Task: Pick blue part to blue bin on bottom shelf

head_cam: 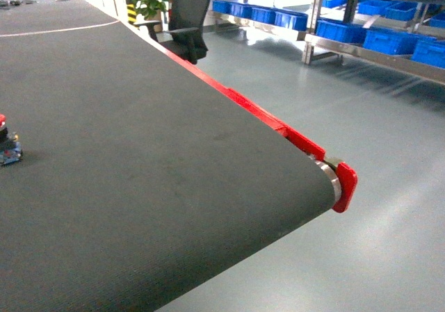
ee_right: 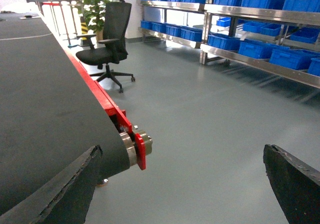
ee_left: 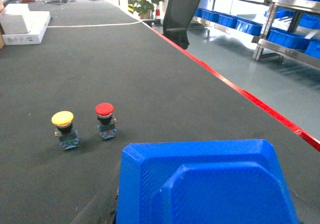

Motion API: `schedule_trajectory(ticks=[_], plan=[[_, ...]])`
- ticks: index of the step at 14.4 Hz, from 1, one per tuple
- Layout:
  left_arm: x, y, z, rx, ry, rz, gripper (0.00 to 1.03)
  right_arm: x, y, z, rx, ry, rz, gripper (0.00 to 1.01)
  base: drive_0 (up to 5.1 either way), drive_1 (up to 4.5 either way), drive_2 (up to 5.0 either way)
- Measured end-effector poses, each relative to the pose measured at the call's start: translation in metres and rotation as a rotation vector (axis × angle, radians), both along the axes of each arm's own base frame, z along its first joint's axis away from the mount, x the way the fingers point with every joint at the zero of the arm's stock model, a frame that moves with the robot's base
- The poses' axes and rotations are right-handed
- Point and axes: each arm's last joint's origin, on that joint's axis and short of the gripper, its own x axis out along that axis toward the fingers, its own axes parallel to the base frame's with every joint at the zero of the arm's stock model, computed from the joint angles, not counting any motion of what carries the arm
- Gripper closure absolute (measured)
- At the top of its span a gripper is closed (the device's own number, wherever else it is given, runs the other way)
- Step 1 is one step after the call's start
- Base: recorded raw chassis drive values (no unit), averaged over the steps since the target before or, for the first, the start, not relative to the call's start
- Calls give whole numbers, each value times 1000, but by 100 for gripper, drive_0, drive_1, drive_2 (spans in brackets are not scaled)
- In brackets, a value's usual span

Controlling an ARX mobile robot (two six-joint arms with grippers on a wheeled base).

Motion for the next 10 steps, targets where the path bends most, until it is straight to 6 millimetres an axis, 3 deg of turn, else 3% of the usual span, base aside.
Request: schedule_trajectory(ticks=[10], plan=[[0,0,0,0,0,0,59,0,0,0,0,0,0,3,-149,-149,-149]])
